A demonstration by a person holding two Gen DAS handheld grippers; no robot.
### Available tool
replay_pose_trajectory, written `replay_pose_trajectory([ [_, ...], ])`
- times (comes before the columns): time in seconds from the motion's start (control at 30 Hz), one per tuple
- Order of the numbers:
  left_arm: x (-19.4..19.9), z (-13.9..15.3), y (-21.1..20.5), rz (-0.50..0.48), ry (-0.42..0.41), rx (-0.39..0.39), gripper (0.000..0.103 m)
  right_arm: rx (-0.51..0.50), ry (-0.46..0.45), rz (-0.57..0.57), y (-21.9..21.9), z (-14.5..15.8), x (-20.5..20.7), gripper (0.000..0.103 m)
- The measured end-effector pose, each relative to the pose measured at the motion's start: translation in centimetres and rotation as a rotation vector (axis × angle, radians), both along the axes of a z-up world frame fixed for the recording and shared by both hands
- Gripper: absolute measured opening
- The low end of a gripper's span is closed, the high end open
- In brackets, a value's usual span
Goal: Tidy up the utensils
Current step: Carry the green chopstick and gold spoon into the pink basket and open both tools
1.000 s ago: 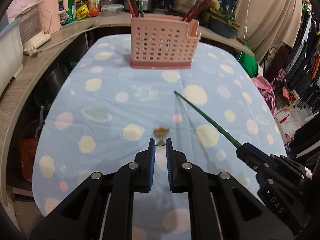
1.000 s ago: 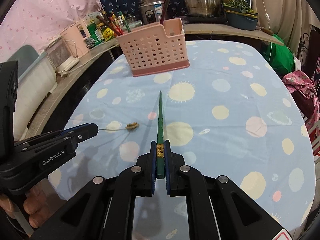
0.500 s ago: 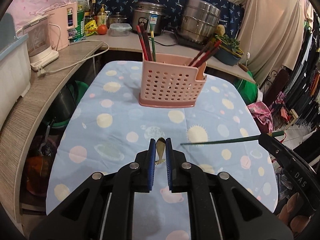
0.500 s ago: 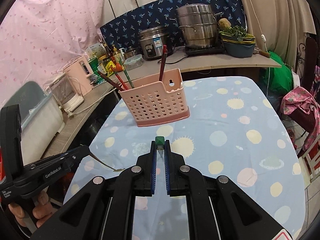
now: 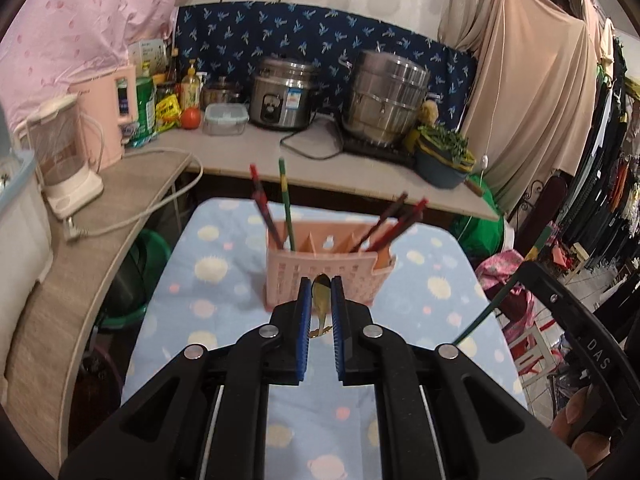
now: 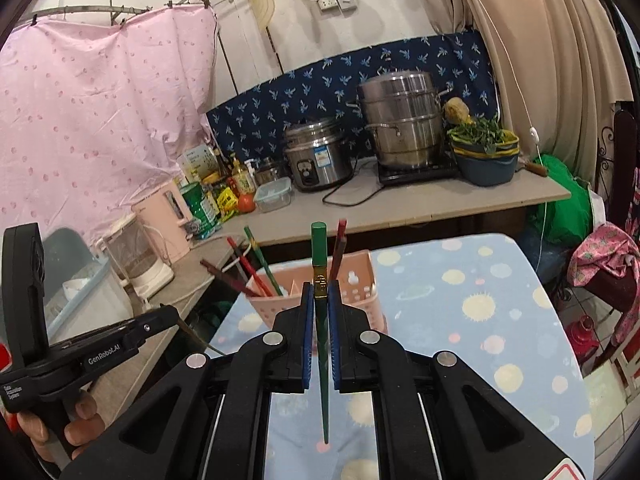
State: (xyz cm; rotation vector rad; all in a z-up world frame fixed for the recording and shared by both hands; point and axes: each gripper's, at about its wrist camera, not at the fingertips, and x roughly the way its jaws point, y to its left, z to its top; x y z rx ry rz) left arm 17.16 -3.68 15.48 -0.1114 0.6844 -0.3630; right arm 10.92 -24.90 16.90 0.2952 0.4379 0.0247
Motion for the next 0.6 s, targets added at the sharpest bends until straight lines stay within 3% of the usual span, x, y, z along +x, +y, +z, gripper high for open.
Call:
replay_pose_trajectory([
  [0.1,1.8,1.6,-0.4,0.009,-0.026,-0.005,0.009,0.006,-0.067,-0.02,-0.3,2.3,2.0,0.007],
  [0.13,2.7,2.1,-0.6,0.008,-0.033,-0.015,0.001,0.011,-0.088,-0.026,-0.5,2.9,2.7,0.007],
  [0.3,5.6,3.3,-0.9,0.024,-0.046,-0.028,0.001,0.047,-0.141,-0.047,-1.0,4.6,6.7,0.007],
  [0.6,9.5,2.6,-1.5,0.041,-0.035,-0.035,0.001,0.042,-0.111,-0.07,-0.7,3.2,12.4,0.007],
])
